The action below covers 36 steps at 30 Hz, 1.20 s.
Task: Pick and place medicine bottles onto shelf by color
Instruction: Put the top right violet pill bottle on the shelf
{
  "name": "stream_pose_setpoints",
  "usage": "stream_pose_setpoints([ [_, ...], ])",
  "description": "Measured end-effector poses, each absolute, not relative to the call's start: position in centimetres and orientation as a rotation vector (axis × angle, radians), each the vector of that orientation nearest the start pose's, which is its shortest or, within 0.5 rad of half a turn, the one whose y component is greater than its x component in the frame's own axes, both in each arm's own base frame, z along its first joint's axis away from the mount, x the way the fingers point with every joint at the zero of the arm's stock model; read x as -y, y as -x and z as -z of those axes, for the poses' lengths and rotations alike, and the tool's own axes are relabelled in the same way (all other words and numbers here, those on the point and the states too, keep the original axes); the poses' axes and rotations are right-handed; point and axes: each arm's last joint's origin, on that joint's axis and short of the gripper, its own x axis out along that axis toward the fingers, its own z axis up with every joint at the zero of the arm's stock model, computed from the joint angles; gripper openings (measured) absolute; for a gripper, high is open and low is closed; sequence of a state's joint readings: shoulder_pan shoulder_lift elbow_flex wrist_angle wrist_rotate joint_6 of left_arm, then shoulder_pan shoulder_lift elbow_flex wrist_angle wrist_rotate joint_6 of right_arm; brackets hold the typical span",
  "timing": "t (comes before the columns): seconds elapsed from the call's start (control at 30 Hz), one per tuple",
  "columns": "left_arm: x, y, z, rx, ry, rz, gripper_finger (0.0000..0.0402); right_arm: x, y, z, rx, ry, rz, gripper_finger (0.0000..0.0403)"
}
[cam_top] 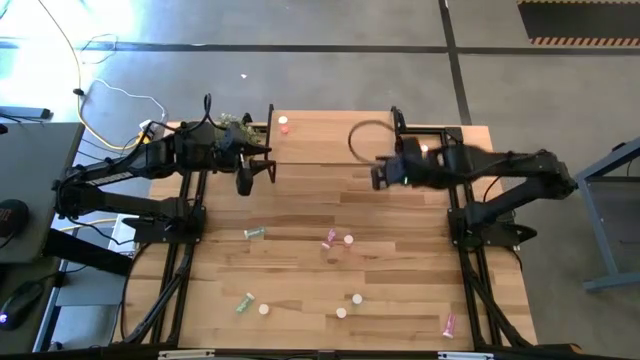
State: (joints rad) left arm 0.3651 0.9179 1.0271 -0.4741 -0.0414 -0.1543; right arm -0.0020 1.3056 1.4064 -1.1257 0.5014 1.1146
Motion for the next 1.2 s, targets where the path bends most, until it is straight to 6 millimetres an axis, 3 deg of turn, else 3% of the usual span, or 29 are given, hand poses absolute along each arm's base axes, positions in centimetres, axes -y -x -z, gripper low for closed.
stream_pose_setpoints([
  [0.27,-7.3,-17.2,-36.5,-0.32,0.25,-0.466,0.0182,7.7,-22.1,-41.1,-0.628,-0.536,0.889,0.0099],
  [0.53,-7.4,-17.2,-36.5,-0.295,0.358,-0.488,0.0182,13.7,-20.7,-42.6,-0.665,-0.4,0.89,0.0099],
  [0.73,-7.4,-17.2,-36.5,-0.291,0.377,-0.491,0.0182,18.4,-21.8,-40.8,-0.78,-0.399,0.843,0.0099],
  [0.9,-7.4,-17.2,-36.5,-0.288,0.387,-0.492,0.0182,21.2,-22.8,-38.3,-0.894,-0.437,0.779,0.0099],
  [1.2,-7.4,-17.2,-36.5,-0.288,0.387,-0.492,0.0182,22.9,-24.4,-34.2,-1.135,-0.433,0.708,0.0099],
])
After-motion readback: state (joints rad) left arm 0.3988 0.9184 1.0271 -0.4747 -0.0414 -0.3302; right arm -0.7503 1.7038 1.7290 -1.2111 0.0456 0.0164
